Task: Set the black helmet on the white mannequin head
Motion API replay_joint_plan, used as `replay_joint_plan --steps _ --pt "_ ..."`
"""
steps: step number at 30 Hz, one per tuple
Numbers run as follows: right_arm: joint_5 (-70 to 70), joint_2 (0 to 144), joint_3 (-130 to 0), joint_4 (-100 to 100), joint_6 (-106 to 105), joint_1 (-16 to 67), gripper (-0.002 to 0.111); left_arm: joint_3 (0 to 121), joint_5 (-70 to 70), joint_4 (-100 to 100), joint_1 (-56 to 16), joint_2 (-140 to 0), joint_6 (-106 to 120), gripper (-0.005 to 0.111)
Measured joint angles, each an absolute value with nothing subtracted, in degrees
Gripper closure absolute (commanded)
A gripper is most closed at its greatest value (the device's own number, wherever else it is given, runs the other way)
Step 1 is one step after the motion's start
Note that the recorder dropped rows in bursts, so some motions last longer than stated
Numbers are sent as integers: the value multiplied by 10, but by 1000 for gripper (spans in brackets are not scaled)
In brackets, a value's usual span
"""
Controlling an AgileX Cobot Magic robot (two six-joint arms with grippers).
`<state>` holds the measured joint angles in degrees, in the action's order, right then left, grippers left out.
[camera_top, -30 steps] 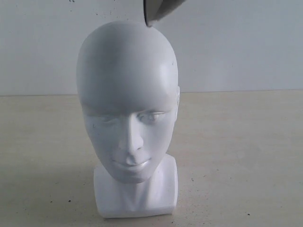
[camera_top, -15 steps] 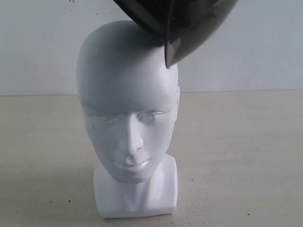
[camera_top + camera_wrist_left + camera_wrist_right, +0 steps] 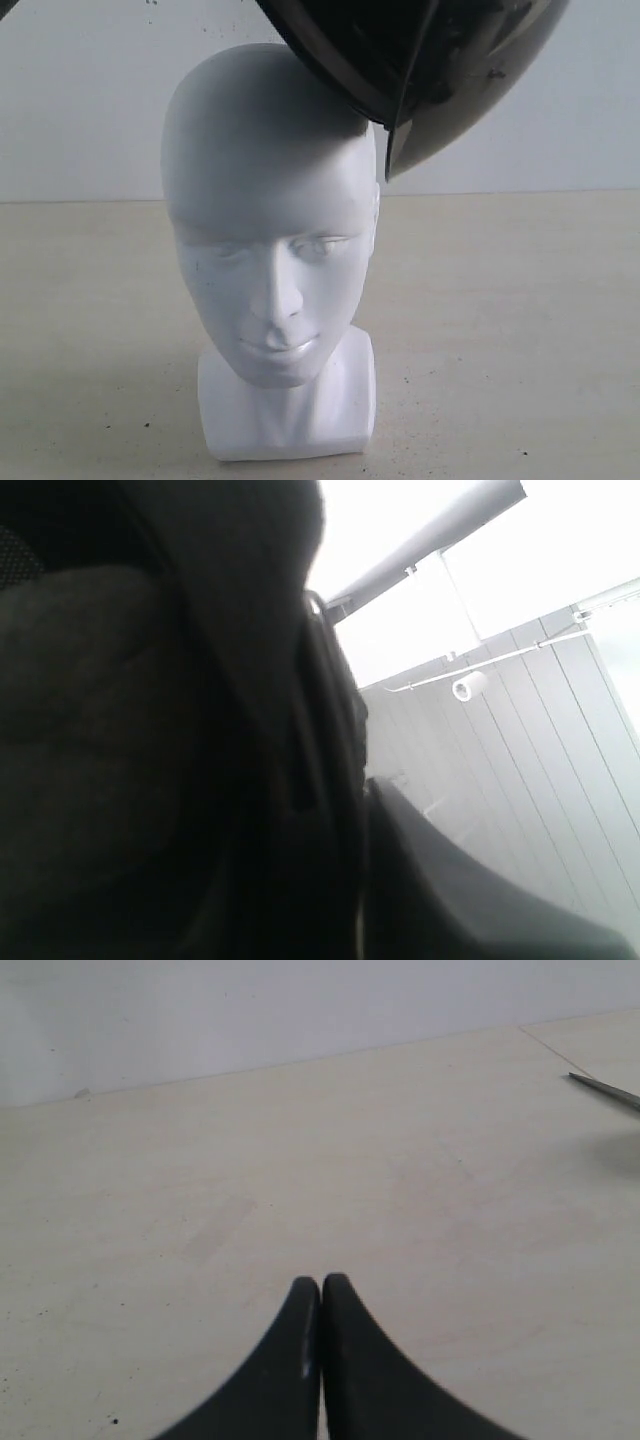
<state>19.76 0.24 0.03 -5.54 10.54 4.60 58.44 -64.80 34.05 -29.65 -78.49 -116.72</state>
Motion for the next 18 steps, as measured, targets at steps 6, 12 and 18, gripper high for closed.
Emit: replay_joint_plan --steps 6,12,18 --pt "198 2 0 -55 105 46 108 551 -652 327 -296 -785 -1167 102" --pt "198 2 0 -55 105 46 108 530 -648 321 -297 -773 -1166 102" --pt "198 2 0 -55 105 46 108 502 -652 316 -297 -750 -1160 102"
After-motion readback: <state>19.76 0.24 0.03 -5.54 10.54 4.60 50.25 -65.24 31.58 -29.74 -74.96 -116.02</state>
